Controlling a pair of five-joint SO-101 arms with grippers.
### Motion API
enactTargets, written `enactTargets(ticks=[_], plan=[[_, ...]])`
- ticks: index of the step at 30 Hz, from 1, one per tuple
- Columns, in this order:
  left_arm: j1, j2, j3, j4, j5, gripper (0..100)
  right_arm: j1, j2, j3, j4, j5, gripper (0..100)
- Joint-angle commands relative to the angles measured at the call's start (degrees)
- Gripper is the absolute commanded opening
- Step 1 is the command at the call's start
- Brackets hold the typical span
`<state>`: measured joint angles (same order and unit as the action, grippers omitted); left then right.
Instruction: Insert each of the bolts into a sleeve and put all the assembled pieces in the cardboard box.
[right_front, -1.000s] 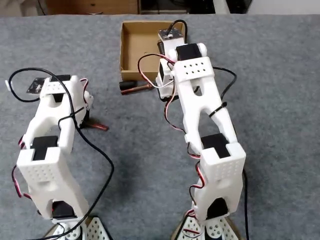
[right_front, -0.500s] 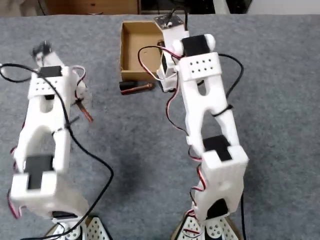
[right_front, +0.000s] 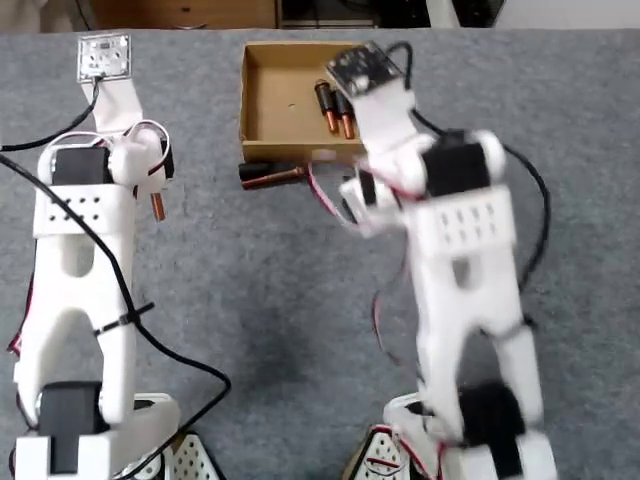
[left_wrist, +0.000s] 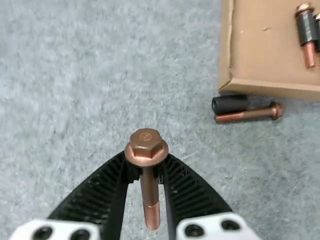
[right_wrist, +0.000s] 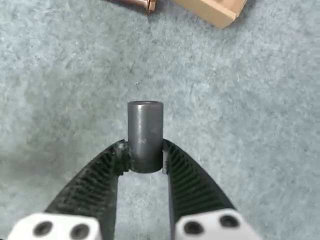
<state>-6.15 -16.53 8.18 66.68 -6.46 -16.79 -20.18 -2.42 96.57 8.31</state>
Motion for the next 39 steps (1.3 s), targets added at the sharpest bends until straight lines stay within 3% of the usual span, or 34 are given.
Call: enactTargets(ticks=[1, 13, 16, 22, 27, 34, 39], plan=[[1.93, -4.88, -1.23, -0.62, -0.35, 2, 0.84, -15.16, 12.53, -6.33, 2.2, 0.2], [9.32, -11.74, -0.62, -2.37, -0.7, 2, -0.13, -45.23, 56.92, -43.43, 3.08, 0.5], [9.05, -12.0, -0.62, -5.98, -0.35, 2, -2.15, -45.85, 62.37, -51.34, 1.14, 0.3], [9.58, -12.09, -1.23, -8.7, 3.25, 2, -7.78, -45.76, 69.05, -68.92, -11.87, 0.3], [9.58, -13.58, -1.05, -8.62, 5.01, 2, -12.62, -45.85, 78.11, -84.84, -12.48, 0.3], [11.87, -23.43, -0.18, -8.62, 5.01, 2, -17.45, -46.11, 92.62, -116.04, -12.4, 0.3], [15.12, -29.93, 3.25, -8.7, 5.01, 2, -19.3, -46.2, 98.33, -127.47, -12.48, 0.2]])
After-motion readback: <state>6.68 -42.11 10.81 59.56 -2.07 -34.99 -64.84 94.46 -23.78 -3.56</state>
